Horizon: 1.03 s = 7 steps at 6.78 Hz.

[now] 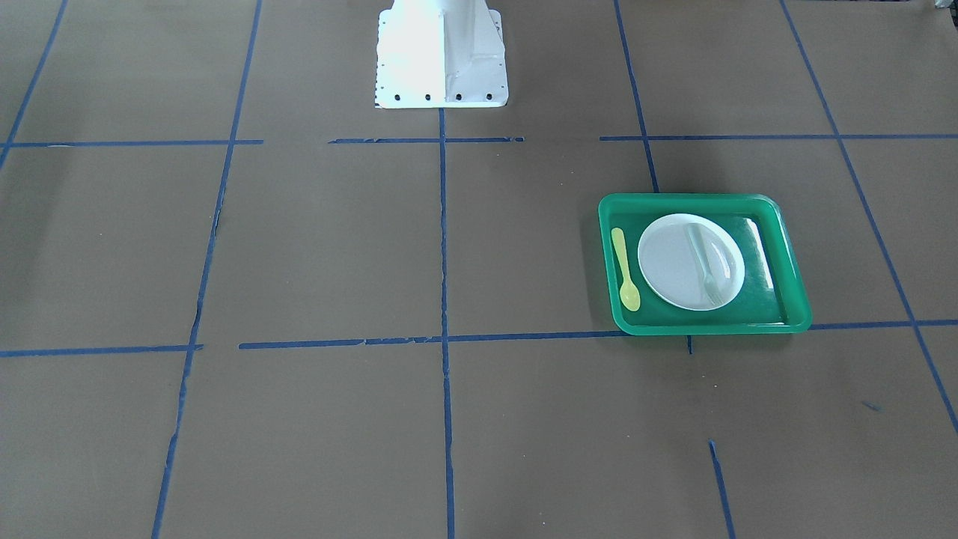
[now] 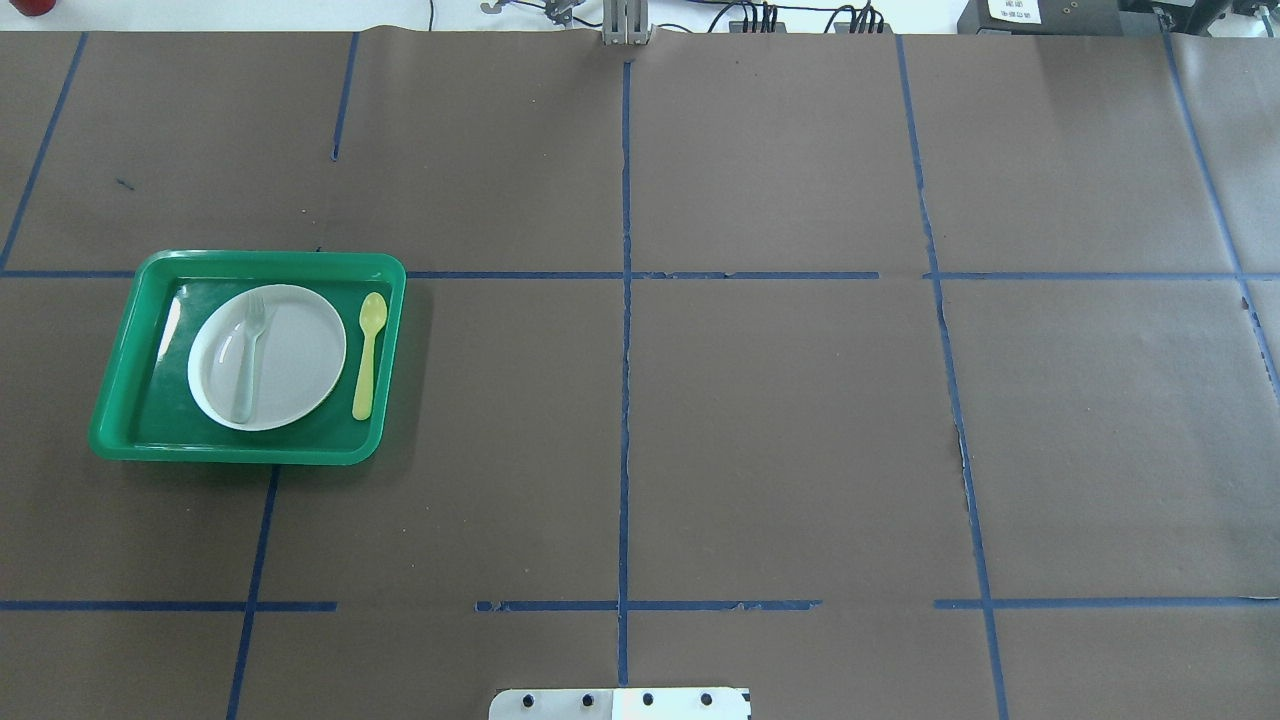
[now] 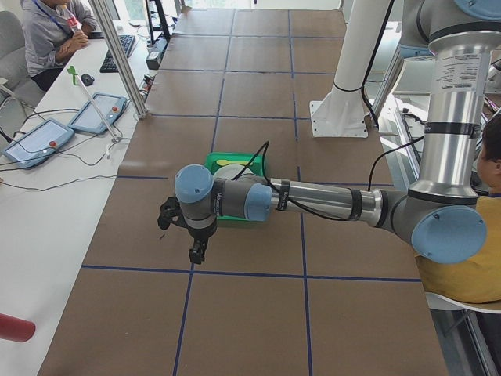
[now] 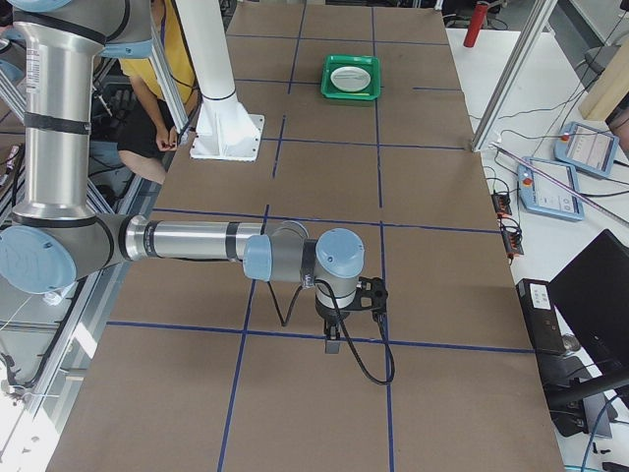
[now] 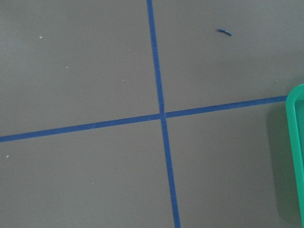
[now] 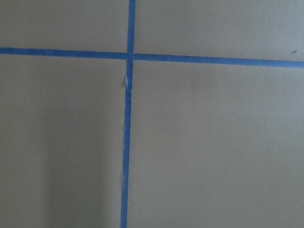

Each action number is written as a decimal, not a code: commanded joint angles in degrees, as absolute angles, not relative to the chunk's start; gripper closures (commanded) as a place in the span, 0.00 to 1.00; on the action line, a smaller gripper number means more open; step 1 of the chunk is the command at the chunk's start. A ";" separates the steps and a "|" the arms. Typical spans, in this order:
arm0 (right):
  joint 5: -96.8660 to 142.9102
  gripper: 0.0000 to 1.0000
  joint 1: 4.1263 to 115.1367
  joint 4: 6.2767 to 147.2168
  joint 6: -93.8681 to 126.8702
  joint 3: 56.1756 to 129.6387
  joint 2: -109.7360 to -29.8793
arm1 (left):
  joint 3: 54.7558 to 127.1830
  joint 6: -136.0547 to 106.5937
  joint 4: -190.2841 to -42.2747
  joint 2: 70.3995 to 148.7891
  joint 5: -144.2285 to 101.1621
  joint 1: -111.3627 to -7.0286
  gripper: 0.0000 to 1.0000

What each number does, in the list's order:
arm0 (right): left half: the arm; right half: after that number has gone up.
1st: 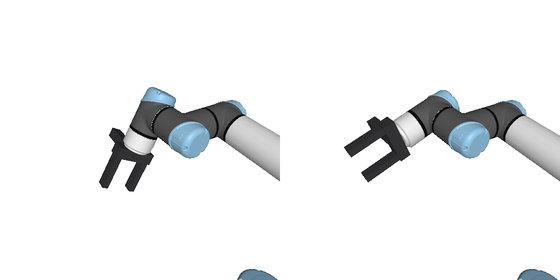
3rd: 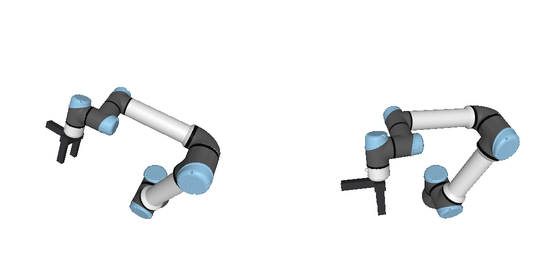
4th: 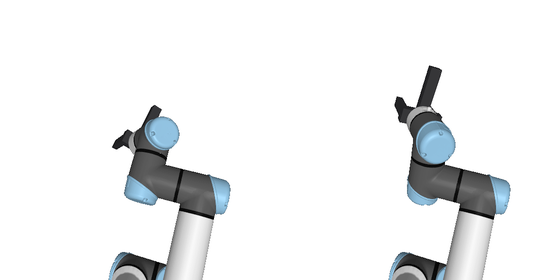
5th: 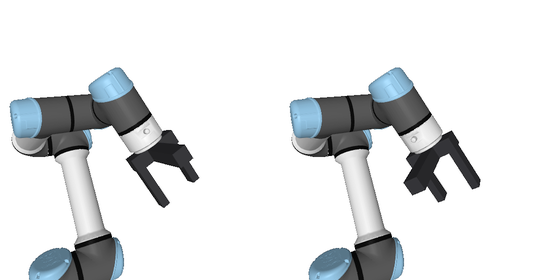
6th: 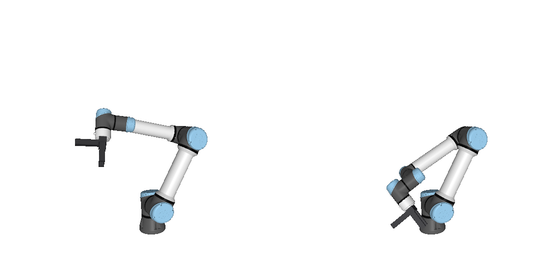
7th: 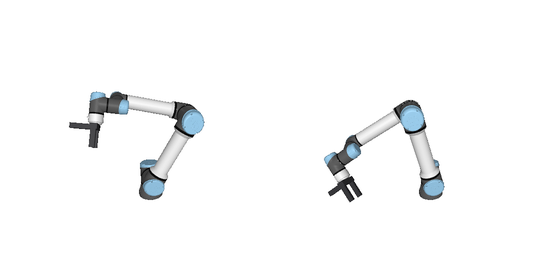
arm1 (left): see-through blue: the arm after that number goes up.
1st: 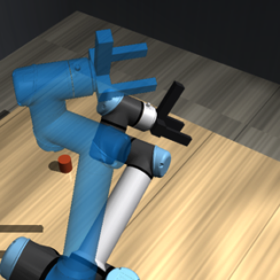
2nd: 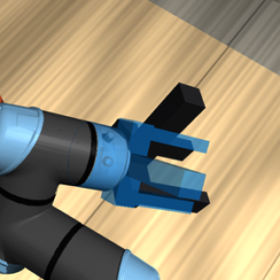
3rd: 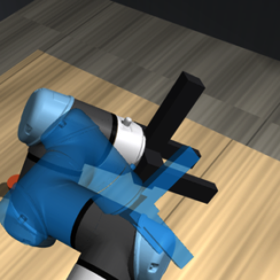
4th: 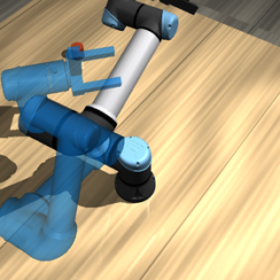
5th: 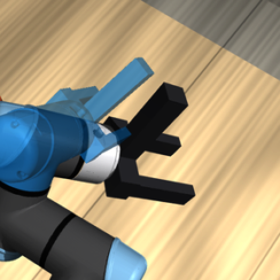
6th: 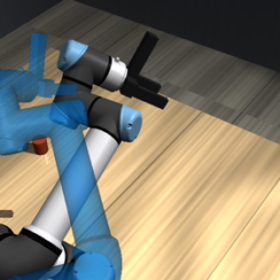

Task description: Place fork

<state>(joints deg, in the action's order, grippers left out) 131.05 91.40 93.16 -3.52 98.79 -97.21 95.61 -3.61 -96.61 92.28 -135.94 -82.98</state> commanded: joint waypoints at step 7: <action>131.04 0.00 91.41 93.16 -3.52 98.79 -97.21 | 91.25 -45.17 -110.92 103.26 -128.58 -54.15 0.17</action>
